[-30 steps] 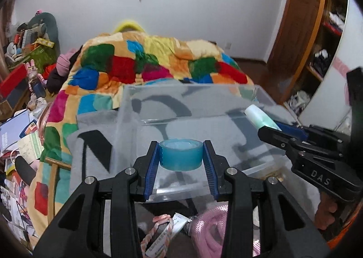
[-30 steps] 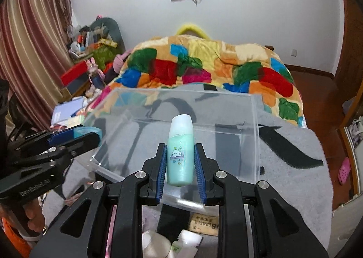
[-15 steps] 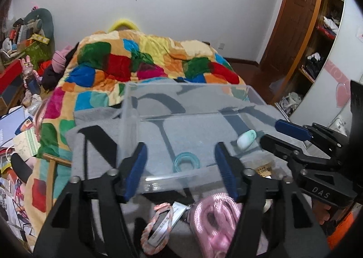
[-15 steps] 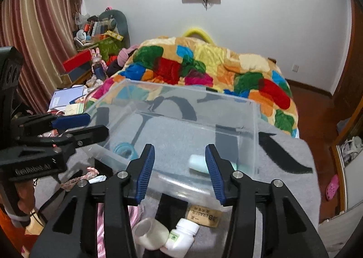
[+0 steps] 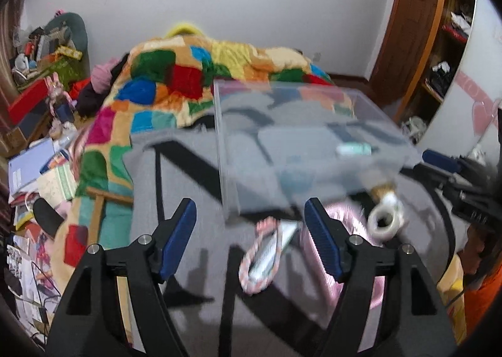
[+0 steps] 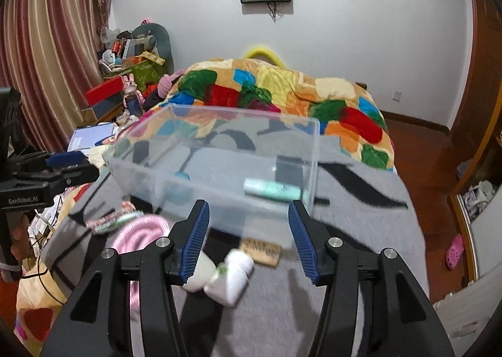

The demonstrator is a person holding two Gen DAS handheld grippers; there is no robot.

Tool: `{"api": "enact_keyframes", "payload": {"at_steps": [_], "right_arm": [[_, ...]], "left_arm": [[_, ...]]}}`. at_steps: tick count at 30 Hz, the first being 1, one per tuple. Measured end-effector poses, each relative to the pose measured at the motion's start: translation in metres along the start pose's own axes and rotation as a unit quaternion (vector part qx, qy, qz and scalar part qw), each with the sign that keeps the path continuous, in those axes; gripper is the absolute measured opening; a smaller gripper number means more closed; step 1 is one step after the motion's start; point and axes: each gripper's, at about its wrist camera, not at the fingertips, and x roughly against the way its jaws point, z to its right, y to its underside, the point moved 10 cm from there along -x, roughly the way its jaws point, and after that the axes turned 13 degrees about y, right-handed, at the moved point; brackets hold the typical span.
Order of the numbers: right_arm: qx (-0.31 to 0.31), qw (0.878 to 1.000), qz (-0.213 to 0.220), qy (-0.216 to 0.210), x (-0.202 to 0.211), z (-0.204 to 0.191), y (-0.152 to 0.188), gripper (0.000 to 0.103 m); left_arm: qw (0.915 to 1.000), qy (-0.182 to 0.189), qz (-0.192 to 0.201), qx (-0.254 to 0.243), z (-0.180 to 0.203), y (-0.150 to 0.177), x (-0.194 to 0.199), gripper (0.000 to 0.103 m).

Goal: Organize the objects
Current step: 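Grasp the pink-white braided strap with the left tool while the right tool grasps the white pill bottle, then carry the braided strap and white pill bottle into the clear box and release both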

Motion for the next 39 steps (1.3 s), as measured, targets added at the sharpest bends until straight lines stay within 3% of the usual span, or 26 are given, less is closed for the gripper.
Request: {"api": "enact_keyframes", "payload": {"at_steps": [7, 9, 14, 18, 21, 25, 29, 30, 39], "right_arm": [[-0.018, 0.999, -0.050, -0.011, -0.019, 0.007, 0.041, 0.049], [-0.025, 0.997, -0.063, -0.020, -0.026, 0.006, 0.048, 0.049], [-0.032, 0.996, -0.074, -0.042, -0.032, -0.003, 0.051, 0.049], [-0.016, 0.996, -0.078, -0.046, -0.032, -0.015, 0.056, 0.049], [-0.007, 0.995, -0.088, -0.050, -0.035, -0.020, 0.064, 0.049], [-0.006, 0.995, -0.094, -0.039, -0.040, -0.019, 0.072, 0.034], [-0.019, 0.996, -0.079, -0.039, -0.034, -0.014, 0.068, 0.033], [-0.017, 0.997, -0.072, -0.036, -0.032, -0.013, 0.067, 0.028], [-0.026, 0.999, -0.029, -0.037, -0.002, -0.003, 0.044, 0.027]], "left_arm": [[0.9993, 0.019, -0.030, -0.013, 0.011, 0.044, -0.015, 0.069], [0.9990, 0.023, -0.036, -0.014, 0.012, 0.051, -0.018, 0.048], [0.9988, 0.037, -0.030, 0.004, 0.007, 0.057, -0.016, 0.018], [0.9990, 0.038, -0.020, 0.007, 0.004, 0.058, -0.010, 0.010], [0.9995, 0.029, -0.014, 0.003, 0.004, 0.057, -0.006, 0.007], [0.9997, 0.023, -0.004, 0.003, 0.003, 0.056, 0.002, 0.006], [0.9997, 0.021, 0.012, 0.000, 0.005, 0.048, 0.014, 0.005], [0.9996, 0.023, 0.017, -0.001, 0.007, 0.045, 0.018, 0.005], [0.9977, 0.031, 0.057, -0.020, 0.023, 0.010, 0.040, 0.005]]}}
